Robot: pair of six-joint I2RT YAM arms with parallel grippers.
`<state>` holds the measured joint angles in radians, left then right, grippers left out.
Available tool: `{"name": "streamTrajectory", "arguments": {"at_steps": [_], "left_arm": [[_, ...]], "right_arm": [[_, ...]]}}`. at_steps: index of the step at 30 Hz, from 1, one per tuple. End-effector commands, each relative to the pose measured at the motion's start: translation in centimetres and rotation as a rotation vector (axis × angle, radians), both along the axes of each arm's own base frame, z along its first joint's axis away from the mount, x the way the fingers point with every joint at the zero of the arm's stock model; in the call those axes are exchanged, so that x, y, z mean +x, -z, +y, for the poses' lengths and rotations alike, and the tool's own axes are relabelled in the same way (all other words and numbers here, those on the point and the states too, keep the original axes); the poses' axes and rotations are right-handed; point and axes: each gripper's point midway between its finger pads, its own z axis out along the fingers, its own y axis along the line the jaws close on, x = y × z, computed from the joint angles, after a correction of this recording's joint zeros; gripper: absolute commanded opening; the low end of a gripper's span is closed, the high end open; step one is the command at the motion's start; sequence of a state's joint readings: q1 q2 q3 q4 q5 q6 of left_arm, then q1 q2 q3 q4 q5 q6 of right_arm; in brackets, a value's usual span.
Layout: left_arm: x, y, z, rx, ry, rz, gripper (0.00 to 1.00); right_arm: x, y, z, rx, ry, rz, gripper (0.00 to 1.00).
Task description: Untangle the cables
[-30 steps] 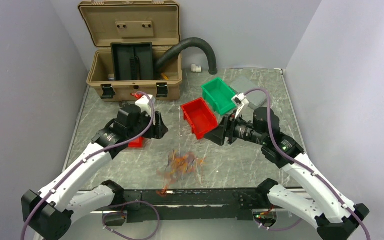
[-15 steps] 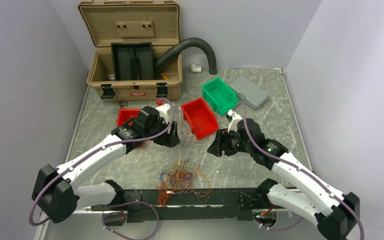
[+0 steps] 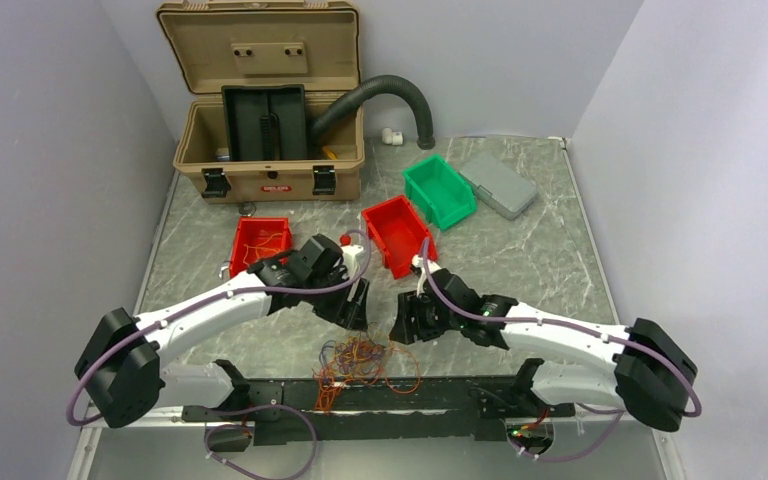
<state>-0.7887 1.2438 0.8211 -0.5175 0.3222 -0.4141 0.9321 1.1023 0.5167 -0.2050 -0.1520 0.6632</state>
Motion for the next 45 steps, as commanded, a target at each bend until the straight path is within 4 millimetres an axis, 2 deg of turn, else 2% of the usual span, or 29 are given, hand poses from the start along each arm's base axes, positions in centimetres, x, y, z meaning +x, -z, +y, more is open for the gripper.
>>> {"name": "streamTrajectory", "arguments": {"at_steps": [1,5,7,8,9,11,12,13,17,20,23,26,29,34,36,39,40,42,43,44,45], "left_arm": [[-2.1,1.3,0.7,0.021,-0.019,0.112,0.69],[-3.0,2.0,0.4,-0.013,-0.026,0.164,0.65],[-3.2,2.3,0.2,-0.023,-0.024,0.18,0.56],[-3.3,2.6,0.1,-0.019,-0.021,0.186,0.52],[-3.3,2.8,0.1,-0.015,-0.017,0.19,0.45],[-3.2,3.4,0.0,-0.001,-0.008,0.198,0.19],[-2.9,3.5,0.2,0.013,-0.019,0.188,0.02],[-2.5,3.5,0.4,0.031,-0.037,0.173,0.0],[0.0,1.9,2.1,0.087,-0.148,0.051,0.0],[2.4,-0.2,4.0,0.083,-0.262,-0.028,0.0],[5.0,-2.0,7.1,0.058,-0.424,-0.076,0.0],[7.1,-3.8,11.3,0.053,-0.623,-0.144,0.0],[7.9,-5.7,13.6,0.051,-0.732,-0.23,0.0],[8.4,-7.9,16.3,0.084,-0.867,-0.32,0.0],[8.7,-8.7,15.8,0.053,-0.835,-0.347,0.0],[9.0,-9.1,14.9,0.027,-0.793,-0.345,0.0],[9.0,-9.1,14.6,0.026,-0.767,-0.347,0.0],[9.0,-9.1,13.7,0.02,-0.704,-0.337,0.0],[9.0,-9.0,13.3,0.018,-0.68,-0.328,0.0],[9.0,-9.1,12.9,0.008,-0.655,-0.328,0.0],[9.0,-9.1,12.2,-0.012,-0.616,-0.323,0.0]], "right_arm": [[2.4,-1.5,3.5,0.124,0.094,-0.07,0.56],[3.0,0.1,4.2,0.071,0.179,-0.061,0.55],[3.3,1.1,4.0,0.045,0.223,-0.053,0.47],[3.4,1.5,3.7,0.029,0.247,-0.048,0.4],[3.6,1.7,3.4,0.015,0.266,-0.048,0.3],[3.9,1.8,2.2,-0.023,0.312,-0.055,0.06],[4.0,1.5,1.7,-0.032,0.332,-0.069,0.0],[4.3,1.2,1.0,-0.046,0.357,-0.084,0.0],[5.6,-1.3,-2.9,-0.116,0.475,-0.194,0.0],[6.3,-3.4,-7.7,-0.224,0.609,-0.277,0.0],[6.7,-6.1,-12.8,-0.296,0.789,-0.356,0.0],[6.5,-8.8,-17.6,-0.317,0.982,-0.416,0.0],[6.1,-11.4,-20.5,-0.305,1.097,-0.468,0.0],[4.9,-13.7,-24.2,-0.334,1.213,-0.509,0.0],[4.9,-14.5,-24.7,-0.338,1.218,-0.528,0.0],[5.1,-15.2,-24.3,-0.324,1.191,-0.534,0.0],[5.3,-15.2,-23.7,-0.324,1.152,-0.538,0.0],[6.0,-14.7,-21.2,-0.314,1.003,-0.539,0.02],[6.3,-14.3,-19.3,-0.289,0.907,-0.538,0.11],[6.4,-13.5,-17.1,-0.261,0.789,-0.525,0.24],[6.0,-12.1,-15.0,-0.234,0.673,-0.487,0.46]]}}
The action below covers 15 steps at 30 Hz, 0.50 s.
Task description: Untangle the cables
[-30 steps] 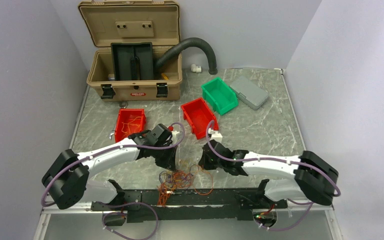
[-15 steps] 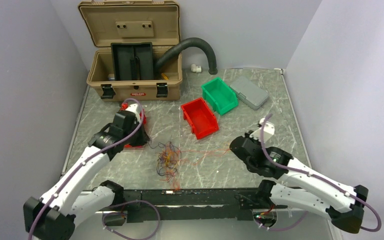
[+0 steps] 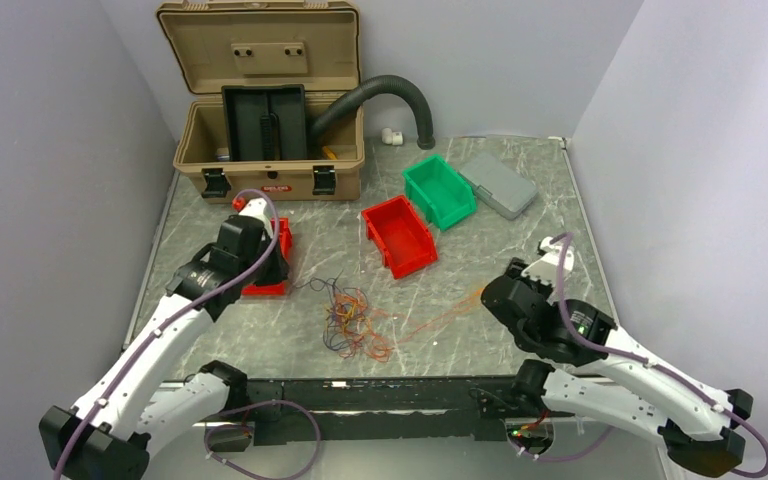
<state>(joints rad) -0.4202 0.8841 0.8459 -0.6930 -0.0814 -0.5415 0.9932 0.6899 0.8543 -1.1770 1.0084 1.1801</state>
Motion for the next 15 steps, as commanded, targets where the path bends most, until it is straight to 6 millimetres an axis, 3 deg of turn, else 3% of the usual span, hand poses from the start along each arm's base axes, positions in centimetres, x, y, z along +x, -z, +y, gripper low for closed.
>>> {"name": "streamTrajectory", "arguments": {"at_steps": [1,3,10,11,12,13,15], "left_arm": [[0.8,-2.3,-2.8,-0.059,0.164,-0.063,0.0],[0.5,-2.5,-3.8,-0.082,0.224,-0.055,0.0],[0.2,-1.8,-4.8,-0.06,0.286,-0.023,0.03],[0.1,-1.8,-5.1,-0.054,0.307,-0.026,0.09],[0.0,-1.9,-5.5,-0.047,0.328,-0.025,0.21],[-0.3,-2.2,-6.1,-0.032,0.357,-0.028,0.39],[-0.6,-2.3,-6.8,0.014,0.397,-0.034,0.59]], "right_arm": [[0.2,2.2,7.4,0.011,-0.41,0.069,0.63],[-0.3,3.6,8.8,0.038,-0.466,0.116,0.79],[-0.6,5.9,15.1,0.028,-0.717,0.237,0.8],[-0.5,6.2,15.6,0.022,-0.721,0.257,0.8],[-0.4,7.0,15.9,0.006,-0.718,0.287,0.79],[-0.2,7.4,16.1,-0.003,-0.706,0.303,0.78],[0.4,8.4,15.8,-0.02,-0.647,0.325,0.77]]}}
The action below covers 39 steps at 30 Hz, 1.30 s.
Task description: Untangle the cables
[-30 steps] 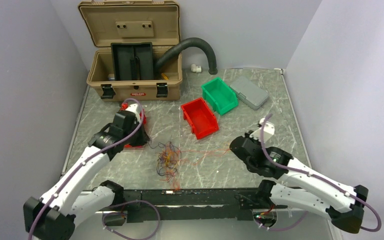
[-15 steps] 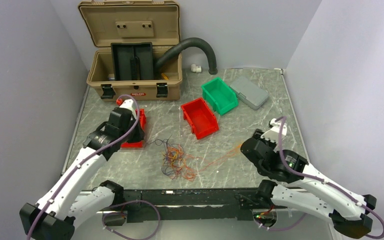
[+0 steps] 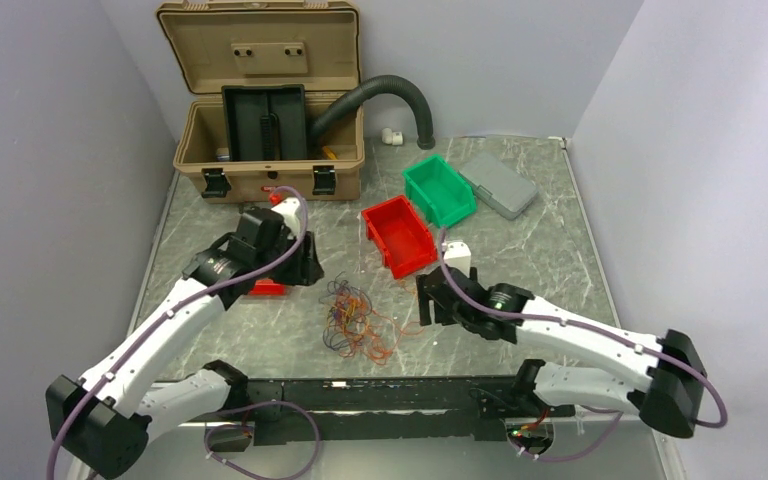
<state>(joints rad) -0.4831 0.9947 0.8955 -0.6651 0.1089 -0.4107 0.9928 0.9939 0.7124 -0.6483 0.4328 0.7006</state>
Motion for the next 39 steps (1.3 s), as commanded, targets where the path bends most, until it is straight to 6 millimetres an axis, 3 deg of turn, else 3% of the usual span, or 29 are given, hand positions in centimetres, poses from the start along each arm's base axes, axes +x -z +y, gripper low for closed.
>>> {"name": "streamTrajectory", "arguments": {"at_steps": [1,3,9,13,18,21,25,30,34,39], "left_arm": [[0.1,-2.7,-2.5,0.041,0.124,-0.094,0.66],[-0.2,-2.8,-3.6,0.066,0.165,-0.112,0.74],[-0.7,-2.8,-7.6,-0.001,0.253,-0.128,0.81],[-0.7,-1.6,-8.4,-0.005,0.252,-0.103,0.82],[-1.5,-0.5,-10.1,-0.075,0.3,-0.061,0.89],[-2.3,0.1,-11.9,-0.072,0.362,-0.049,0.91],[-3.4,0.7,-14.0,0.01,0.449,-0.06,0.91],[-4.5,2.5,-16.5,0.033,0.544,-0.039,0.9],[-5.0,5.0,-18.3,0.1,0.602,0.007,0.89],[-5.6,7.9,-21.0,0.165,0.688,0.043,0.88]], "right_arm": [[1.4,-0.4,2.1,0.023,0.014,-0.007,0.76],[2.0,0.5,1.1,-0.021,0.089,-0.005,0.75],[4.5,2.4,-1.4,0.086,0.284,0.086,0.96],[5.7,3.2,-2.3,0.154,0.329,0.07,0.97],[6.5,5.3,-1.9,0.126,0.326,0.11,0.94],[6.8,6.1,-1.8,0.107,0.336,0.121,0.84],[6.9,6.6,-2.5,0.074,0.364,0.116,0.59],[6.6,5.7,-4.2,0.031,0.415,0.092,0.02],[6.3,2.9,-5.0,0.087,0.43,0.016,0.0],[5.6,1.3,-5.3,0.13,0.429,0.0,0.0]]}}
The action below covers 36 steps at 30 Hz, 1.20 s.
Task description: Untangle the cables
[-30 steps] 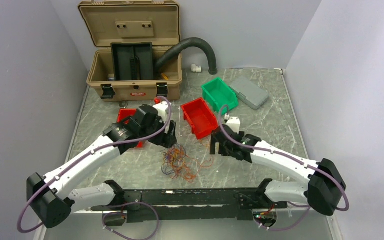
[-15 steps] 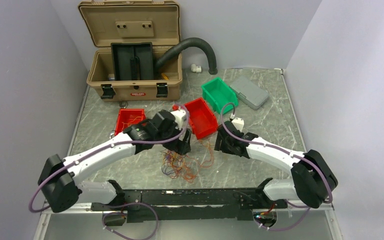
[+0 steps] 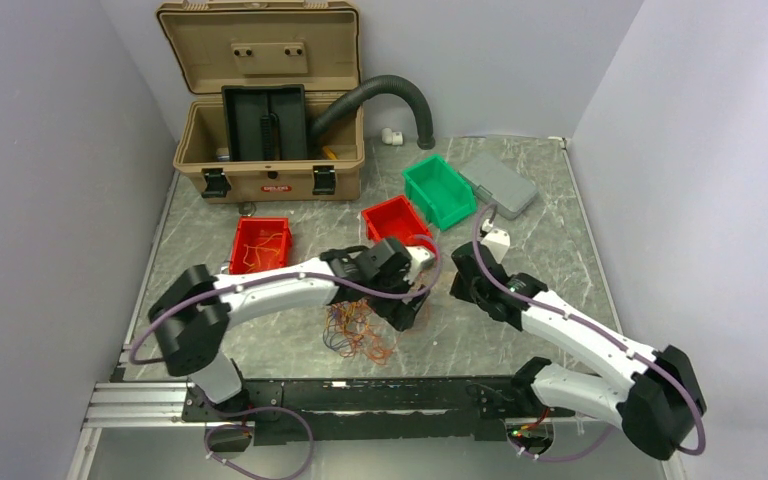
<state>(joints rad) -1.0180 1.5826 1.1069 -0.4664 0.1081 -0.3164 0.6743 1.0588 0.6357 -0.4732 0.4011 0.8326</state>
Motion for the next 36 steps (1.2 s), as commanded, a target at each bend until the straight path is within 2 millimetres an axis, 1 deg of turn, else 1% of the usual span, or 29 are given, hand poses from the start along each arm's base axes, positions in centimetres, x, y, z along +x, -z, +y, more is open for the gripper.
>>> {"name": "streamTrajectory", "arguments": {"at_steps": [1,4,5,6,7,8,9,10,13,15,16,20,23,25,29,36], "left_arm": [[-0.3,0.9,-3.3,-0.004,0.1,-0.013,0.88],[-1.3,2.7,-4.2,-0.009,0.132,0.048,0.87],[-1.6,3.2,-4.4,-0.016,0.136,0.065,0.84],[-2.0,3.8,-4.5,-0.019,0.144,0.088,0.72],[-2.4,4.4,-4.4,-0.018,0.143,0.114,0.56],[-2.5,5.1,-4.0,-0.002,0.124,0.131,0.38],[-2.5,5.8,-3.6,0.012,0.1,0.15,0.15],[-2.4,6.3,-3.2,0.021,0.073,0.17,0.01],[-1.8,6.6,-1.7,-0.016,-0.002,0.209,0.0],[-0.8,5.8,-0.8,-0.056,-0.066,0.195,0.0],[-0.4,5.7,0.2,-0.056,-0.109,0.188,0.0],[1.7,4.9,3.1,-0.06,-0.264,0.163,0.0],[2.3,4.7,4.3,-0.056,-0.317,0.156,0.0],[2.5,4.9,4.7,-0.036,-0.332,0.149,0.0],[2.6,5.4,4.8,0.002,-0.33,0.16,0.0],[2.6,5.8,5.0,0.011,-0.339,0.163,0.0]], "right_arm": [[-0.5,-1.1,-1.1,-0.002,0.04,-0.009,0.0],[-0.7,-1.7,-1.4,0.003,0.056,-0.012,0.0],[-0.7,-1.9,-1.6,0.003,0.066,-0.019,0.0],[-0.8,-2.2,-2.0,-0.001,0.082,-0.026,0.0],[-0.8,-2.5,-2.4,-0.007,0.105,-0.034,0.0],[-0.9,-2.9,-2.9,-0.015,0.126,-0.045,0.0],[-0.9,-3.4,-3.6,-0.029,0.153,-0.055,0.0],[-0.9,-3.9,-4.7,-0.056,0.202,-0.072,0.0],[-1.3,-5.4,-7.9,-0.13,0.333,-0.101,0.0],[-1.9,-6.7,-10.2,-0.183,0.422,-0.128,0.0],[-2.3,-7.4,-11.3,-0.217,0.454,-0.136,0.0],[-3.4,-11.9,-14.5,-0.275,0.586,-0.215,0.0],[-4.2,-14.8,-16.4,-0.302,0.657,-0.28,0.0],[-4.7,-16.5,-17.6,-0.317,0.69,-0.327,0.0],[-5.3,-19.9,-19.0,-0.329,0.705,-0.414,0.0],[-6.3,-24.3,-20.5,-0.278,0.707,-0.548,0.0]]}}
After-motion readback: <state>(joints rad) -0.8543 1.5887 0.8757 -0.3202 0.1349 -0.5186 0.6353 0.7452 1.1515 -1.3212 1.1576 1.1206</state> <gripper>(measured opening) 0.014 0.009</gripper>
